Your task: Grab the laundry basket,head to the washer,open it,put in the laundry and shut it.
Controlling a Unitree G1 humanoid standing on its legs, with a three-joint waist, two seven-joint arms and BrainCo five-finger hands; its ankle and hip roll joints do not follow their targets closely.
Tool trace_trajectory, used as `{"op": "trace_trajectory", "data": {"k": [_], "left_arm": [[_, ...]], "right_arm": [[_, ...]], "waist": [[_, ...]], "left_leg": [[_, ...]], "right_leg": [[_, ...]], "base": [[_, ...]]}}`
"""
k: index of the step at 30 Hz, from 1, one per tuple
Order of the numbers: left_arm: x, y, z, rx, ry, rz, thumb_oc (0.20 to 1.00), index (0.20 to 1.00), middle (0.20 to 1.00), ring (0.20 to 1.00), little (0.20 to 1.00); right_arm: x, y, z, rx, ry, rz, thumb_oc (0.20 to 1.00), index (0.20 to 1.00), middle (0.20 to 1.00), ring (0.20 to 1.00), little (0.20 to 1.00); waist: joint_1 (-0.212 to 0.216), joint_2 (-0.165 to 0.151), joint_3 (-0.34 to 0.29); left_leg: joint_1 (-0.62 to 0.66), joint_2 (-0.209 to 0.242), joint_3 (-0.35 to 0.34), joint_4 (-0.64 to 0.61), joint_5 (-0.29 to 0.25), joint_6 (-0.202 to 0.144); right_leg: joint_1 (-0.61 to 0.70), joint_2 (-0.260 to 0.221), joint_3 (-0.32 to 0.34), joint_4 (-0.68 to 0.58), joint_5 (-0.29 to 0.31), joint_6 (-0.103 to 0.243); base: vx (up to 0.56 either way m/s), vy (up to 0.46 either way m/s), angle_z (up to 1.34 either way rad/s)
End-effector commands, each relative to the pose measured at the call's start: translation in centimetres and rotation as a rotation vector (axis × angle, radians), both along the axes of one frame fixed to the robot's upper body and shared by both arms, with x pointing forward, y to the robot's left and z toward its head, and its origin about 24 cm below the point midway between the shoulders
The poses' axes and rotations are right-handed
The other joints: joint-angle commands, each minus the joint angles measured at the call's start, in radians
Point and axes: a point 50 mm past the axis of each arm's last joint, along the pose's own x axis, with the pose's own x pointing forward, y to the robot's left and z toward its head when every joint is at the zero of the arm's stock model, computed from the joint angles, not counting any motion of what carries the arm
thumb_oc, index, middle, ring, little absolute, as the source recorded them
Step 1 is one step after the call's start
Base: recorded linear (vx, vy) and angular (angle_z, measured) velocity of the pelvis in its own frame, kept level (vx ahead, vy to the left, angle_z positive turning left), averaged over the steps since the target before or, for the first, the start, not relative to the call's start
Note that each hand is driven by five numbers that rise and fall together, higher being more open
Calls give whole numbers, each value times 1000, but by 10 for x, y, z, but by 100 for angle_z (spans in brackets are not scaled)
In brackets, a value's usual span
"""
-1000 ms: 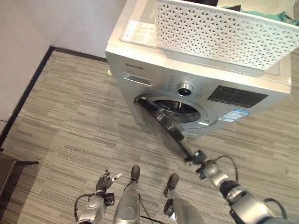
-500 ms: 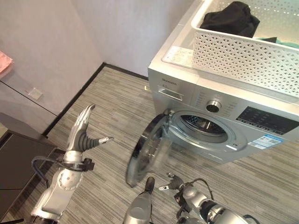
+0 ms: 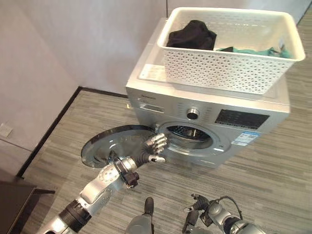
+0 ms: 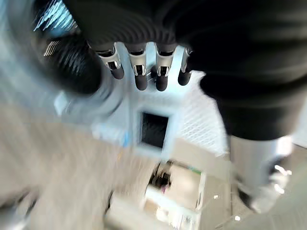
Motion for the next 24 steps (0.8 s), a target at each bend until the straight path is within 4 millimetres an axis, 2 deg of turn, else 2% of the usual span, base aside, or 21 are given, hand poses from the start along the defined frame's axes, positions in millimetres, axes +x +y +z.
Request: {"op": "trace_trajectory", "data": {"k": [1,2,3,4,5,6,7,8,9,10,11,12,13,15,17,19,21,24], "left_arm": [[-3,-12,-8,-15,69,-115,1000,1000,1000,1000,1000],[1,-11,-17,66,52,-114,1000,1000,1000,1000,1000],[11,-8,-39,263,9,-89,1000,1000,1000,1000,1000],[11,-8,-39,263,9,-90,1000,1000,1000,1000,1000],[23,3,-66,530,-41,-30,1000,1000,1000,1000,1000],[23,2,-66,529,-42,-30,1000,1000,1000,1000,1000],[26,18,-93,784,-40,23,1000,1000,1000,1000,1000],[26,17,-93,783,-41,23,1000,1000,1000,1000,1000],[29,51,-109,1079,-49,71,1000,1000,1000,1000,1000],[29,51,-109,1078,-49,72,1000,1000,1000,1000,1000],[38,69,-104,1226,-97,109,1000,1000,1000,1000,1000],[63,110,-79,1437,-166,192,1000,1000,1000,1000,1000],[63,110,-79,1437,-167,193,1000,1000,1000,1000,1000],[75,163,-51,1571,-133,332,1000,1000,1000,1000,1000],[89,211,-5,1620,-155,558,1000,1000,1000,1000,1000],[94,230,17,1620,-185,659,1000,1000,1000,1000,1000],[94,238,24,1583,-197,718,1000,1000,1000,1000,1000],[91,237,19,1466,-185,781,1000,1000,1000,1000,1000]], "right_arm": [[28,9,13,-4,-78,68,1000,1000,1000,1000,1000],[30,6,14,-16,-84,59,1000,1000,1000,1000,1000],[38,7,18,-16,-109,44,1000,1000,1000,1000,1000],[38,6,19,-16,-109,44,1000,1000,1000,1000,1000],[45,11,23,-1,-133,38,1000,1000,1000,1000,1000],[45,10,23,-2,-134,38,1000,1000,1000,1000,1000],[51,17,26,12,-152,41,1000,1000,1000,1000,1000],[51,17,26,11,-152,41,1000,1000,1000,1000,1000],[57,27,30,31,-178,57,1000,1000,1000,1000,1000],[57,27,30,30,-178,57,1000,1000,1000,1000,1000],[63,33,34,41,-201,71,1000,1000,1000,1000,1000],[76,47,45,66,-260,103,1000,1000,1000,1000,1000],[77,47,45,66,-261,103,1000,1000,1000,1000,1000],[84,57,52,101,-300,112,1000,1000,1000,1000,1000],[86,56,55,114,-320,103,1000,1000,1000,1000,1000],[86,52,54,116,-319,84,1000,1000,1000,1000,1000],[81,44,51,107,-305,62,1000,1000,1000,1000,1000],[73,24,43,56,-270,17,1000,1000,1000,1000,1000]], "waist": [[-14,-68,21],[-23,-73,25],[-38,-82,37],[-38,-81,37],[-54,-94,51],[-53,-93,51],[-67,-111,64],[-67,-110,63],[-74,-137,81],[-75,-137,81],[-77,-154,97],[-89,-193,131],[-89,-193,132],[-97,-229,152],[-96,-256,167],[-90,-269,175],[-84,-273,180],[-68,-266,184]], "left_leg": [[16,44,-3,5,-70,-14],[13,44,-4,5,-69,-14],[0,44,-2,5,-66,-12],[-1,44,-2,5,-66,-12],[-18,46,3,5,-60,-10],[-19,46,3,5,-60,-10],[-40,49,12,5,-55,-10],[-40,49,12,5,-55,-10],[-65,57,21,5,-45,-12],[-66,57,21,5,-45,-12],[-77,60,23,5,-39,-14],[-99,69,25,5,-25,-19],[-99,69,25,5,-25,-19],[-117,80,30,5,-17,-25],[-131,90,31,5,-14,-31],[-140,94,25,5,-13,-32],[-141,97,22,5,-14,-33],[-131,93,24,5,-18,-29]], "right_leg": [[-19,-81,50,5,-48,85],[-24,-81,52,5,-46,84],[-41,-79,59,5,-43,83],[-41,-79,59,5,-43,83],[-66,-76,67,5,-37,82],[-67,-76,67,5,-37,82],[-97,-70,79,5,-32,79],[-97,-70,79,5,-31,79],[-127,-65,87,5,-22,75],[-128,-65,87,5,-22,75],[-141,-62,91,5,-15,75],[-165,-56,98,5,3,75],[-164,-56,98,5,3,75],[-183,-50,104,5,13,77],[-196,-47,102,5,19,80],[-199,-46,99,5,20,82],[-196,-47,92,5,18,85],[-182,-51,82,5,13,88]], "base": [[-12,15,-31],[-35,35,-20],[-32,35,5],[-74,58,8],[-45,35,-1],[-105,54,-3],[-60,19,-7],[-134,15,-11],[-74,-4,-18],[-115,-12,-27],[-114,-44,-21],[-115,-44,-8],[-101,-50,2],[-46,-34,-3],[-23,-43,-13],[-4,-40,-5],[0,0,0],[32,-6,4]]}}
